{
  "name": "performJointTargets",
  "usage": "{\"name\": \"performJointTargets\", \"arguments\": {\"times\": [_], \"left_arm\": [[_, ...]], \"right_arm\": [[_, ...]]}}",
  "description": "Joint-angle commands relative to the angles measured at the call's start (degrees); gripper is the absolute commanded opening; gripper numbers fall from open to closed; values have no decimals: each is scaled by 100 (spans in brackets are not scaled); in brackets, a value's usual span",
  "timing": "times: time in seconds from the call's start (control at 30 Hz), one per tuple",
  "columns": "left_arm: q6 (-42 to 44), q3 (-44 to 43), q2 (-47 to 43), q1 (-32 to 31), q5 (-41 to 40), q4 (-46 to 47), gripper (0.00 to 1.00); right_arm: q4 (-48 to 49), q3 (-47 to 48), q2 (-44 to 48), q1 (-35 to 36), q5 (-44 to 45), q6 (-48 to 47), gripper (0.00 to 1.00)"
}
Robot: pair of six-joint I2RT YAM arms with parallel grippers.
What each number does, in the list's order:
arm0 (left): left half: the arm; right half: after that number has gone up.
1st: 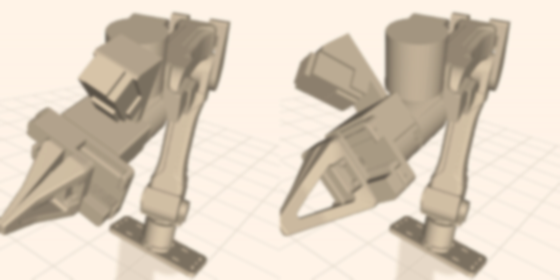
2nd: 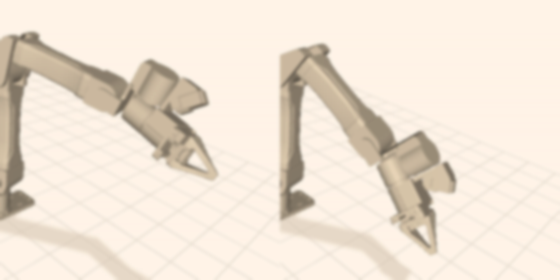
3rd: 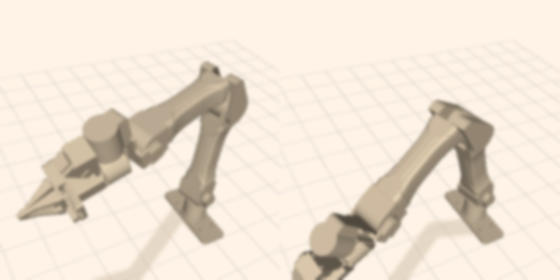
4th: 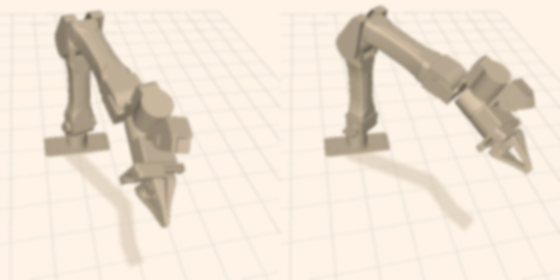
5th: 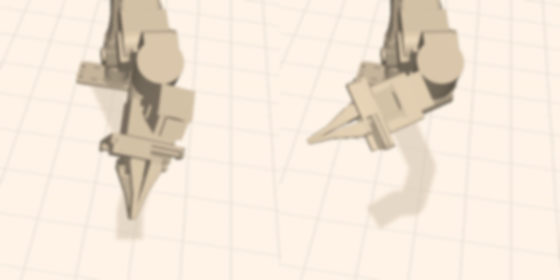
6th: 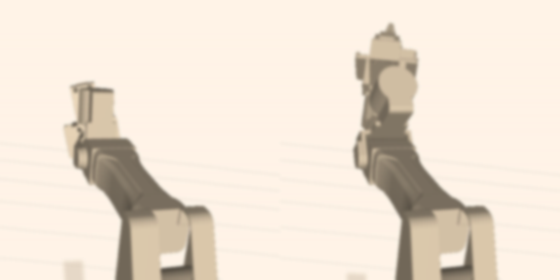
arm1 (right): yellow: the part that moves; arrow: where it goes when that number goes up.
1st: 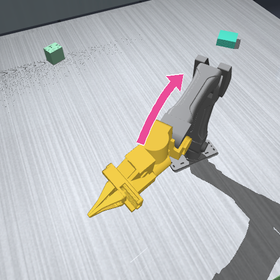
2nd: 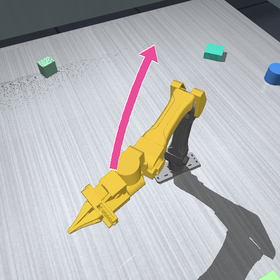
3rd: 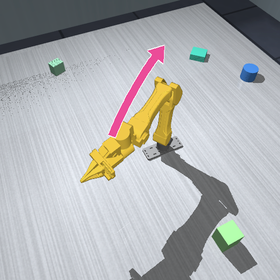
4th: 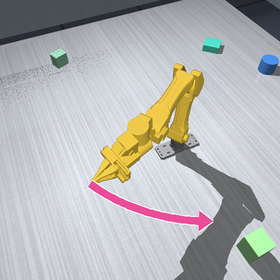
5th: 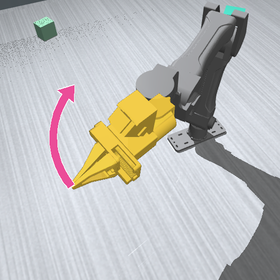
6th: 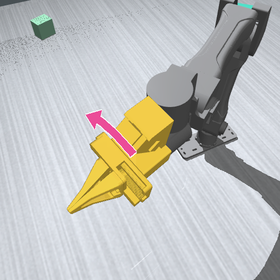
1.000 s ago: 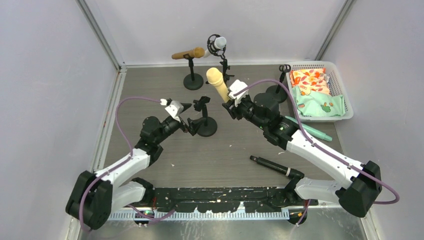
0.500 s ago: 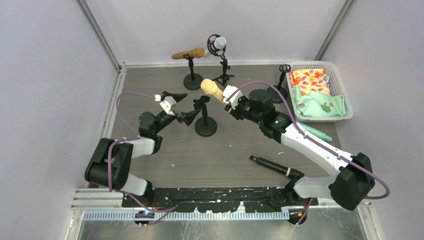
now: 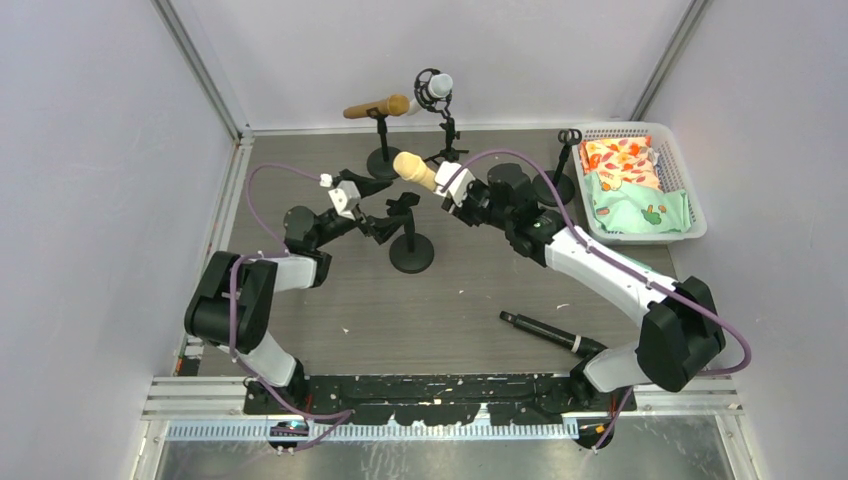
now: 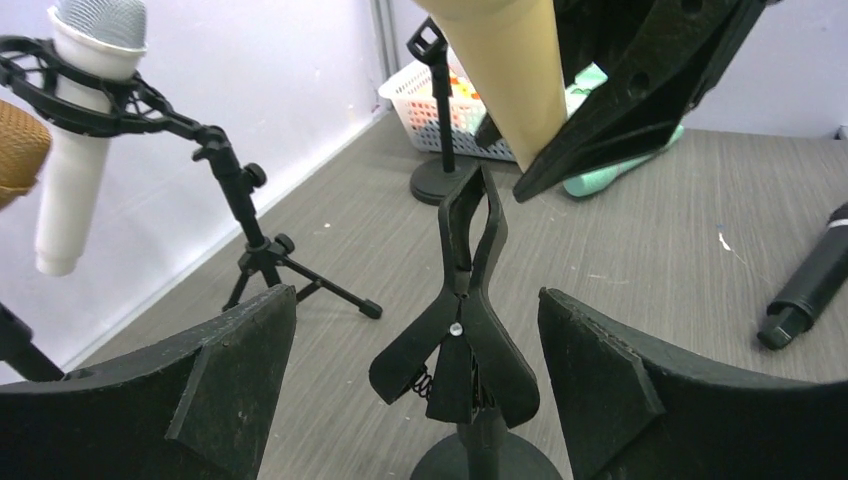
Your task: Attach the microphones to the stand
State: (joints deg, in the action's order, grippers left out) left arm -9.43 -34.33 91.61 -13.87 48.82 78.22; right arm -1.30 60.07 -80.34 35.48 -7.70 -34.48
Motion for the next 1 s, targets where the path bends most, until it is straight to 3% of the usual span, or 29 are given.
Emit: {"name": "performJointTargets", "arguments": {"times": [0.0, 0.53, 0.63, 0.7, 0.83, 0.97], "left_arm": [[-189, -215, 137, 60, 466, 379, 90], [-483, -371, 463, 134, 626, 379, 64], [-506, -400, 507, 159, 667, 379, 48], [-613, -448, 562, 201, 701, 379, 29], [-852, -584, 667, 252, 850, 379, 1], [-893, -636, 682, 270, 899, 379, 1]], "right_arm": [[307, 407, -28, -5, -169, -236, 5], [275, 512, -326, 6, -211, -426, 5], [320, 527, -411, 9, -238, -421, 5], [437, 532, -482, 8, -256, -412, 5], [561, 603, -643, 19, -311, -402, 5], [578, 626, -773, 73, -379, -435, 5]]}}
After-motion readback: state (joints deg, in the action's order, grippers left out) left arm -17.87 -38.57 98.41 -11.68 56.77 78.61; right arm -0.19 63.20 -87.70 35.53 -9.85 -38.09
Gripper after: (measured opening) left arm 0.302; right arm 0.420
